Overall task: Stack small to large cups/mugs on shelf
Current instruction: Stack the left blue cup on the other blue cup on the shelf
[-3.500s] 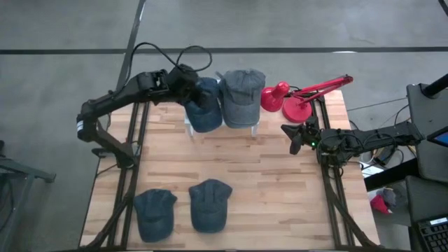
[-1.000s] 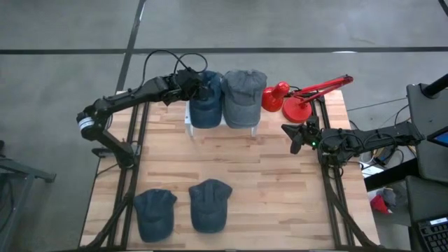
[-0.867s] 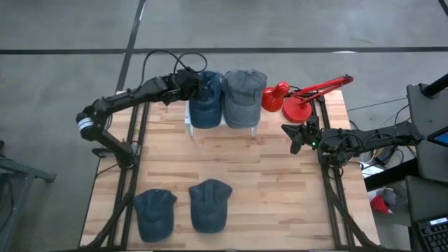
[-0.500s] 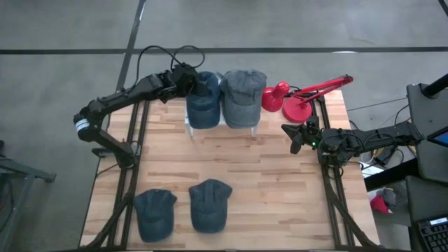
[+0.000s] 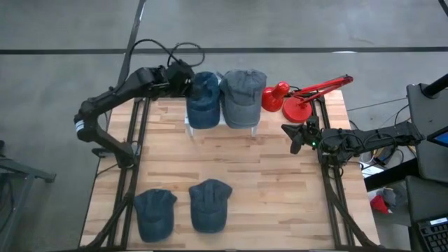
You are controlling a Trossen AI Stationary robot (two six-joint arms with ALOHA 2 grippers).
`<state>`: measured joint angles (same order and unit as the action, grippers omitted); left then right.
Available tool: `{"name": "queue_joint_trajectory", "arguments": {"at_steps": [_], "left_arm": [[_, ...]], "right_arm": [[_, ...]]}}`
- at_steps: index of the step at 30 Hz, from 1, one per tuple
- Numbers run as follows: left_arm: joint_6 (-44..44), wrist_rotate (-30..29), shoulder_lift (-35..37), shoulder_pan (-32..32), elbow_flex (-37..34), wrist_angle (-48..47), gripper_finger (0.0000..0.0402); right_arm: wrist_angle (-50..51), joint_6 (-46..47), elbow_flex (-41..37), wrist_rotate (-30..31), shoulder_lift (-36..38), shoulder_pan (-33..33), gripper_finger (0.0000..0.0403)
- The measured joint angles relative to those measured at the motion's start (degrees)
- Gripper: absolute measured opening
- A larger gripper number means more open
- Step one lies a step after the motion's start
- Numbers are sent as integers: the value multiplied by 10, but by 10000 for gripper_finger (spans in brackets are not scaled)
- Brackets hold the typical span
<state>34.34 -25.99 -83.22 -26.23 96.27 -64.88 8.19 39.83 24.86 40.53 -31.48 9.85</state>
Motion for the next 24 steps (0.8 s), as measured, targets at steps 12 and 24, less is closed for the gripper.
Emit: {"name": "queue_joint_trajectory", "arguments": {"at_steps": [12, 24], "left_arm": [[288, 14, 4, 193, 21, -245, 170], [555, 32, 3, 371, -68, -251, 170]], "right_arm": [[0, 0, 0, 0, 0, 0, 29], [0, 0, 0, 0, 0, 0, 29]]}}
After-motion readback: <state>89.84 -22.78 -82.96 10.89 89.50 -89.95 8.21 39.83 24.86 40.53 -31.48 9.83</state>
